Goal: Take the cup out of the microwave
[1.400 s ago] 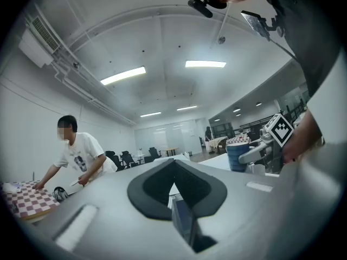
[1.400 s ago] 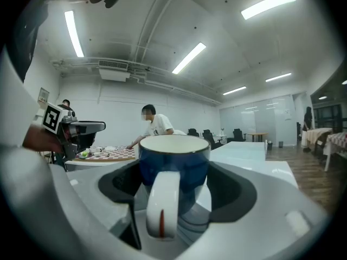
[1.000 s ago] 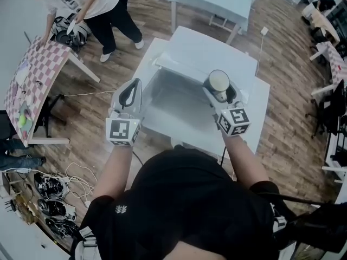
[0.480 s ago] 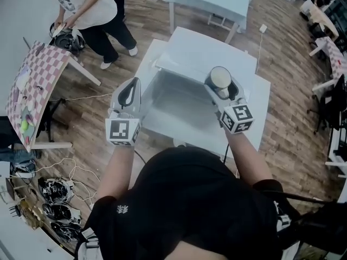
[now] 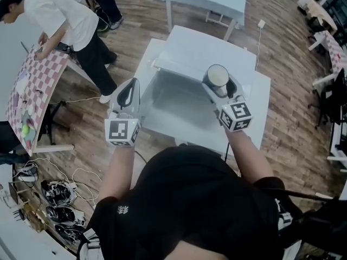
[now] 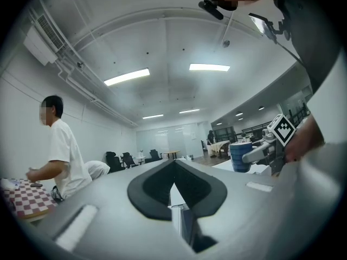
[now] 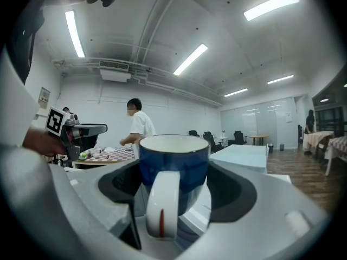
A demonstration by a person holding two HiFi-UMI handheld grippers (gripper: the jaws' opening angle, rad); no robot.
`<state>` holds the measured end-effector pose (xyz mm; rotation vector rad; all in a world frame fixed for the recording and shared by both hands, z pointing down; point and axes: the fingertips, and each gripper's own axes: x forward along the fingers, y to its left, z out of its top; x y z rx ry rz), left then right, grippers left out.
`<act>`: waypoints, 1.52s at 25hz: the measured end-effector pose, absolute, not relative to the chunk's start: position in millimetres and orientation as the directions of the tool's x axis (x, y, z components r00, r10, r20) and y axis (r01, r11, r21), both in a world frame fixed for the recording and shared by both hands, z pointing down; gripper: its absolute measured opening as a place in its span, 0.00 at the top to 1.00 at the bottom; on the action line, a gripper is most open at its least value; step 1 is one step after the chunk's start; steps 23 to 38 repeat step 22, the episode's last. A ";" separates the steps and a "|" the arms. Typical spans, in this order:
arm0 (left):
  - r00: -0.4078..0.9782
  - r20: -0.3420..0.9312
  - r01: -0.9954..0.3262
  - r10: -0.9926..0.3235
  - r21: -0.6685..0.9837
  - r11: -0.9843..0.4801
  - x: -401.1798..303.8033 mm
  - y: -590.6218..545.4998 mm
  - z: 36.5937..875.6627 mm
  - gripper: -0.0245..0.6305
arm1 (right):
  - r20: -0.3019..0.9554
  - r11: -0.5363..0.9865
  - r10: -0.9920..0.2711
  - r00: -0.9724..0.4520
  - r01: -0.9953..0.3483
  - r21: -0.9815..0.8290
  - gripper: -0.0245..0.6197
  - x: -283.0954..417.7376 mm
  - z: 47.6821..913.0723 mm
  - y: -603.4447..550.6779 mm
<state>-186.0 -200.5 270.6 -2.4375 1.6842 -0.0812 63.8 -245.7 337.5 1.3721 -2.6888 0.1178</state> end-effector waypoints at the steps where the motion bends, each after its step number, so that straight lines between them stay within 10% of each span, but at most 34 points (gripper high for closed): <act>1: 0.357 -0.057 -0.923 -0.932 -0.174 -0.343 -186.4 -200.6 270.5 0.95 | 0.143 0.586 -0.801 -0.581 -0.811 -0.014 0.38 63.8 337.6 -245.4; 38: 0.307 -0.073 -0.943 -0.949 -0.159 -0.293 -196.7 -190.5 274.9 0.95 | 0.162 0.611 -0.780 -0.604 -0.792 -0.008 0.38 57.8 340.1 -239.7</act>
